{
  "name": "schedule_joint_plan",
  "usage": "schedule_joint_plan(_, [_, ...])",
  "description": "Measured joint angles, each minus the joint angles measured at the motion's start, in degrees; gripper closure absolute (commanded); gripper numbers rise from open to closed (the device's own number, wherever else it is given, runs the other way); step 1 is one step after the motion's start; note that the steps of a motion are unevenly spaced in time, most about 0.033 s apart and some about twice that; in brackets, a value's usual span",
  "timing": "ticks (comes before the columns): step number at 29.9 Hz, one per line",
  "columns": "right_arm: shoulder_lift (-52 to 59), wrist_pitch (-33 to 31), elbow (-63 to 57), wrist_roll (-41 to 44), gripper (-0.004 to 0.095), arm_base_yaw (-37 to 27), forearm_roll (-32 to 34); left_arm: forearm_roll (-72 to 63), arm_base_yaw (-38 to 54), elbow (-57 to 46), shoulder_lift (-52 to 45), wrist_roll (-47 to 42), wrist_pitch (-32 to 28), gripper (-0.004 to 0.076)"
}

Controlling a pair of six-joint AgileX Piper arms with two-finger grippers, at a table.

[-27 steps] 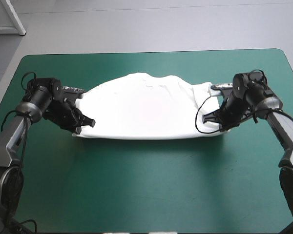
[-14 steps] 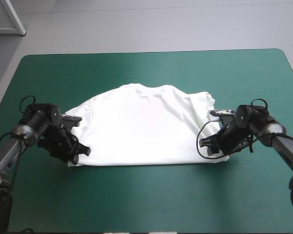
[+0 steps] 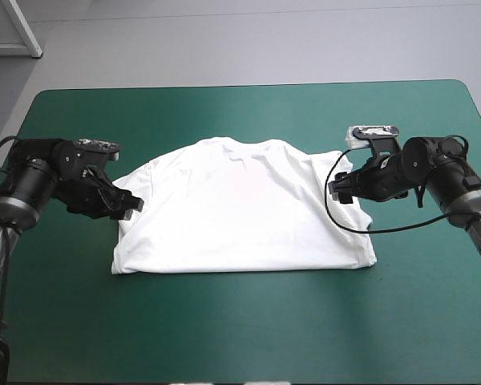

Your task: Fold the cloth

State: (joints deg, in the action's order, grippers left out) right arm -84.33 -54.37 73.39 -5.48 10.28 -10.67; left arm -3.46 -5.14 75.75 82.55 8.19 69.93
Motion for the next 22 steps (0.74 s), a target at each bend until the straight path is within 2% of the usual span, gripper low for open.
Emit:
schedule_joint_plan(4, [2.5, -2.8, 0.4, 1.9, 0.0157, 0.0, 2.6, 4.6, 0.0, 2.4, -4.4, -2.6, 0.3, 0.0262])
schedule_joint_plan(9, [3.9, -5.3, -1.5, 2.4, 0.0167, 0.0, 2.9, 6.8, 0.0, 0.6, -7.9, -4.7, 1.2, 0.0262])
schedule_joint_plan(16, [5.4, -5.7, -7.6, 2.7, 0.0167, 0.0, 3.1, 1.4, 0.0, -11.0, -6.1, -4.0, 0.9, 0.0265])
schedule_joint_plan(22, [6.7, -5.5, -12.8, 3.6, 0.0167, 0.0, 3.1, 0.7, 0.0, -20.1, -2.5, -3.9, -5.1, 0.0267])
